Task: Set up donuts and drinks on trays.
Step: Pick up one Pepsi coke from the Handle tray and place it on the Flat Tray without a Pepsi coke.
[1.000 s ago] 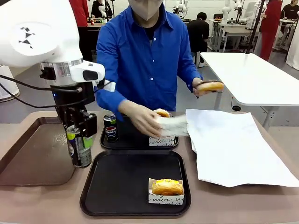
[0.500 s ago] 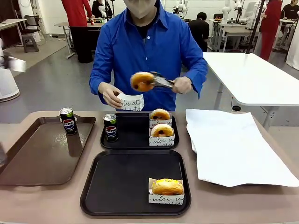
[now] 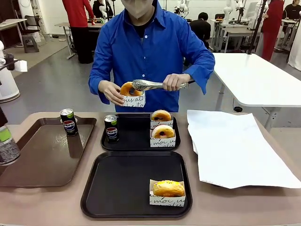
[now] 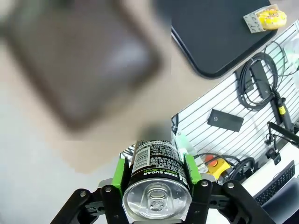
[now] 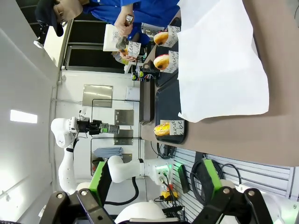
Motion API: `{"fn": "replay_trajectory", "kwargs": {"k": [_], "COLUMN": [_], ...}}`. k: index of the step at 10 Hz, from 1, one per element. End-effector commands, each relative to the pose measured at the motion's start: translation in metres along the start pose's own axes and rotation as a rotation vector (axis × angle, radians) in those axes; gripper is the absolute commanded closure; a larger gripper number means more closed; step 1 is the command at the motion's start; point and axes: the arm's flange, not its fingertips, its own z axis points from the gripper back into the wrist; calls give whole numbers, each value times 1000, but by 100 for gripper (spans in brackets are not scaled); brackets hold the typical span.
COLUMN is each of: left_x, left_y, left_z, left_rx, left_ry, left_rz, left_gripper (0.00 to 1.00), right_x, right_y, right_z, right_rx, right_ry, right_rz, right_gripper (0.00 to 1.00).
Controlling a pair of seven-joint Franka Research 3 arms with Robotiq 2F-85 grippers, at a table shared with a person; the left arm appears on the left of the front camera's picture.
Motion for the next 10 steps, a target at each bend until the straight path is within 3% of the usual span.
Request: {"fn": "replay_trajectory", "kwargs": {"k": [1,5,8,10], "left_x": [2,58,79,73], "left_y": [-9,-24,-51,-33], "left_z": [-5,-20,-37,-24], "left_rx": [-13,18,24,5], "left_ry": [-42,-29,-48,-15], "left_rz": [-1,-13,-28,-28], "left_gripper": [42,42,42,42], "right_x": [-1,-1,-1,-1], "right_y": [1,1,1,1], "right_z": [1,1,1,1], "right_rx": [15,15,15,15], "right_ry": [-5,-5,-5,-5], "right_rz": [15,15,15,15], "right_gripper": [0,0,0,0]}}
